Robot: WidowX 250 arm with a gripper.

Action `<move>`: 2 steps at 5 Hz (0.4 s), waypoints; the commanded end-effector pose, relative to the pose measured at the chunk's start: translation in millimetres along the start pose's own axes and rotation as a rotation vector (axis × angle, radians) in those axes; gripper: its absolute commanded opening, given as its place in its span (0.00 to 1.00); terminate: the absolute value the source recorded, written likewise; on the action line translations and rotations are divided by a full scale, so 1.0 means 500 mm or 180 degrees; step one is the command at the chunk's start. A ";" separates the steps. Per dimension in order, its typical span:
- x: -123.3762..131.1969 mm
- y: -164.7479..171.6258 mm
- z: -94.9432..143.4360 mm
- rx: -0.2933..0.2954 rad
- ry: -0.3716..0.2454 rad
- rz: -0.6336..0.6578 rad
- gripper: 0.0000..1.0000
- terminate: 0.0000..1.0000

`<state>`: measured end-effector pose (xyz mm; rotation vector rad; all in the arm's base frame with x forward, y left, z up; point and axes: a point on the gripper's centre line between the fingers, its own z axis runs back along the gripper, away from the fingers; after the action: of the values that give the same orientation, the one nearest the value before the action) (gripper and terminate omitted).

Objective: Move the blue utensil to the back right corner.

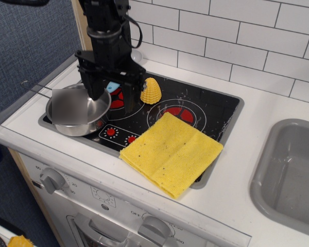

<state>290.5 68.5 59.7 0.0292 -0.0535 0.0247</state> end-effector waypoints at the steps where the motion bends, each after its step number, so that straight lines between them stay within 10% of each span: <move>1: 0.096 0.052 0.045 -0.0071 -0.0282 0.0262 1.00 0.00; 2: 0.146 0.106 0.054 -0.0007 -0.0389 0.0429 1.00 0.00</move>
<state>357.3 116.4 73.8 0.0102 -0.1274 0.1553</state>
